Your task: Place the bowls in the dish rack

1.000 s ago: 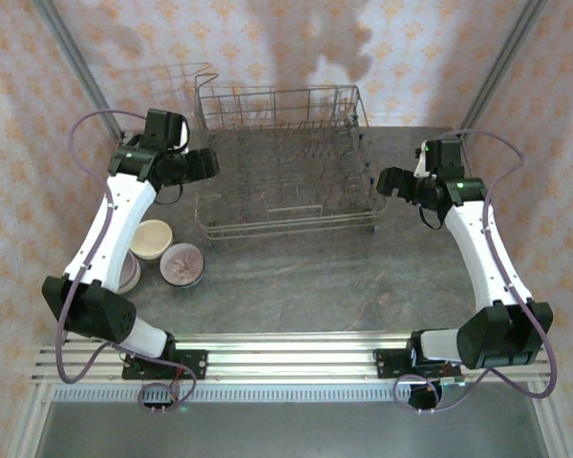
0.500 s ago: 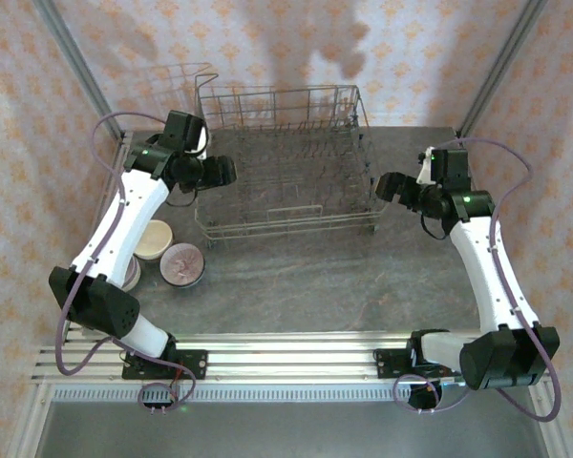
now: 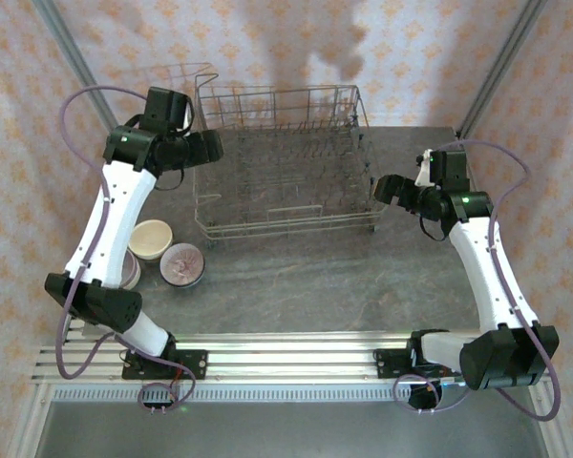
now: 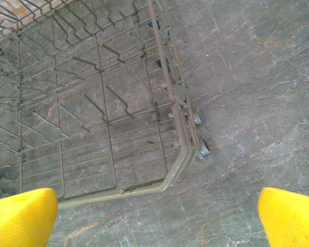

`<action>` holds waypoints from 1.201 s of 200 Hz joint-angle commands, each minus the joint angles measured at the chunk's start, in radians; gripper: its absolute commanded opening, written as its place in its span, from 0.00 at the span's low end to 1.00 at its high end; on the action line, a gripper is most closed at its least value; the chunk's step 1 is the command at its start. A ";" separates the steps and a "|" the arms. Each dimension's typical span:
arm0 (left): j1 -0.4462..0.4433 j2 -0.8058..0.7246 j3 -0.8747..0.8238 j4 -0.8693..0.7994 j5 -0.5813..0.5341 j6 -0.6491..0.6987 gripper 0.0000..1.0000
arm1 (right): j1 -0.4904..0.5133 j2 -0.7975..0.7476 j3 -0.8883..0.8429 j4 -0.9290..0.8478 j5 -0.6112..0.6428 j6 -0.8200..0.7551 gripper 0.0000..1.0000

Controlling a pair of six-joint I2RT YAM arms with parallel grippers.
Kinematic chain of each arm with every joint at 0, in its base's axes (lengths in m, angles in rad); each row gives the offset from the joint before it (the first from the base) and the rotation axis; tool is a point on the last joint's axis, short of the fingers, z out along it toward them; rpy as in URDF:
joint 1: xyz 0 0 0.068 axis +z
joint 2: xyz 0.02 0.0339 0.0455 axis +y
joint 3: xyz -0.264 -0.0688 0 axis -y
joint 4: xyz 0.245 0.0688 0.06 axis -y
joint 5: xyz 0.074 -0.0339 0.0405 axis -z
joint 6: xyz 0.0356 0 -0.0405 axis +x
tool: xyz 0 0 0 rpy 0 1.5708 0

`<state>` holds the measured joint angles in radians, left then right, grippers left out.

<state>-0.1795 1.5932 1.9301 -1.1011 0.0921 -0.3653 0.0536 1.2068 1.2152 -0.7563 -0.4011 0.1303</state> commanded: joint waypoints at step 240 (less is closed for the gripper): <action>-0.144 -0.018 -0.315 0.186 0.275 -0.175 0.72 | -0.004 0.075 0.025 -0.094 0.119 -0.007 0.99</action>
<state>-0.2577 1.6352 1.6588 -0.9848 0.2863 -0.4679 0.0536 1.2621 1.2098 -0.7818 -0.3550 0.1204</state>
